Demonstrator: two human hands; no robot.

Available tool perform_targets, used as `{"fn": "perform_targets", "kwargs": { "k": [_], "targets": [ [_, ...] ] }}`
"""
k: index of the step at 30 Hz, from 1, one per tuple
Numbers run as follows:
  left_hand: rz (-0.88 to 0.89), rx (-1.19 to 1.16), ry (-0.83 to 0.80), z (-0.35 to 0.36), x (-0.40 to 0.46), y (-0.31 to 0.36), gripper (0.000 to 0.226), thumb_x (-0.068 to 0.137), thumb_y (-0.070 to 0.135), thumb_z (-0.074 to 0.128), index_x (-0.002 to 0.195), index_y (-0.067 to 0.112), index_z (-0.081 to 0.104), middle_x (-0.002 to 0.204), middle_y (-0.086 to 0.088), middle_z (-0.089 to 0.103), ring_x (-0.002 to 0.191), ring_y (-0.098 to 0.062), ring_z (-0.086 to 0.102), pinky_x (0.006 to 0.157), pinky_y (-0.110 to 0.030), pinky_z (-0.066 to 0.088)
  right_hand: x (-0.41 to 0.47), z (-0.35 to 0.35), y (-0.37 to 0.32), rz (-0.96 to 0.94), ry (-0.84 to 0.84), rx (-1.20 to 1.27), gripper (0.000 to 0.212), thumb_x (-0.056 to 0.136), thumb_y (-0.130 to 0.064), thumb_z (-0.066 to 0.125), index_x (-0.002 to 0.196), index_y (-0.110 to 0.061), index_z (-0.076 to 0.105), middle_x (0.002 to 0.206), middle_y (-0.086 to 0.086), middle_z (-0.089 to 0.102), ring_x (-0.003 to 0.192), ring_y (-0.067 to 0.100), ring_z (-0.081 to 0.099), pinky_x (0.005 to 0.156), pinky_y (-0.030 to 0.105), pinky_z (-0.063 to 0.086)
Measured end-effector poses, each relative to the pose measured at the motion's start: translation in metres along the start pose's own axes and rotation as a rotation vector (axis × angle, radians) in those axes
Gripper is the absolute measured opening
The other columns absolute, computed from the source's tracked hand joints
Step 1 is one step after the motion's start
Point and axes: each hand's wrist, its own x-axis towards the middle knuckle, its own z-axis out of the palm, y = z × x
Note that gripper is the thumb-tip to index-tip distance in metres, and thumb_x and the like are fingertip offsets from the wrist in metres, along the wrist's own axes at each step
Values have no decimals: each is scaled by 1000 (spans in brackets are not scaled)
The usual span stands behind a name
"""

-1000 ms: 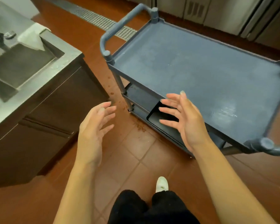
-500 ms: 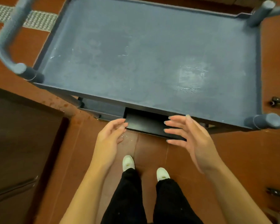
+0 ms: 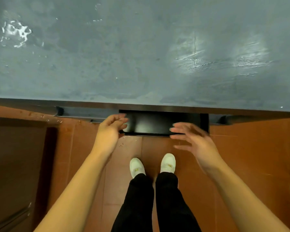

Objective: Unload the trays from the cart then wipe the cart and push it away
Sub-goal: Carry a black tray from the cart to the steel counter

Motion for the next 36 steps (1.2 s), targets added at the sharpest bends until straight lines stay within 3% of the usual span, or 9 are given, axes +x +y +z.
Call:
{"fn": "perform_targets", "kwargs": {
  "k": [2,6,10,17,20,23,28,32,36],
  "targets": [
    [3,2,29,7,20,-7,20,104,14,49,106,23,67,117,-3,72,112,-20,67,97,-41,53,26,-8,8,-3,9,-43,33,105,-31,45,125,-15,66,121,2,73,107,17,72,93,48,58],
    [24,-6,43,14,48,-17,21,101,5,49,104,16,66,100,-1,73,81,-6,72,65,-18,55,61,-28,20,-3,26,-94,36,108,-36,41,128,-18,64,122,1,72,108,15,72,89,39,60],
    [8,39,13,18,66,-29,20,98,12,53,107,18,69,113,-5,73,109,-27,68,90,-42,54,77,-43,32,-10,34,-106,40,108,-39,40,133,-17,62,124,0,71,108,13,71,88,36,59],
    [-5,15,87,13,85,-38,18,100,9,53,108,20,65,113,-4,71,108,-23,66,89,-36,53,95,-63,39,42,140,-100,34,106,-30,50,132,-12,61,127,7,67,115,24,67,92,39,56],
    [14,42,151,8,90,-47,18,99,7,53,105,17,66,102,-2,70,106,-27,66,94,-43,53,102,-75,44,72,217,-62,30,104,-26,56,129,-11,63,126,9,67,114,25,66,93,40,55],
    [-1,91,190,5,91,-66,16,100,10,54,108,18,65,107,-4,70,109,-28,65,101,-46,52,105,-81,56,107,281,-47,21,103,-22,59,122,-15,65,123,7,67,111,24,66,91,40,55],
    [-48,39,222,1,91,-84,17,100,8,55,113,11,66,111,-8,70,87,-18,64,75,-32,52,107,-96,67,58,489,-59,17,100,-12,58,92,-24,67,103,6,69,100,25,66,95,45,55],
    [-81,25,190,-4,102,-82,22,100,12,54,119,13,65,116,-10,70,97,-27,67,73,-35,54,108,-102,57,70,578,11,30,100,-6,53,83,-30,51,91,1,61,108,31,63,103,48,52],
    [-97,25,163,4,109,-74,20,102,13,48,114,14,64,103,-6,70,88,-23,66,67,-35,50,113,-104,53,165,554,105,31,105,-4,44,83,-24,50,106,12,65,103,28,65,100,41,54]
  ]
}}
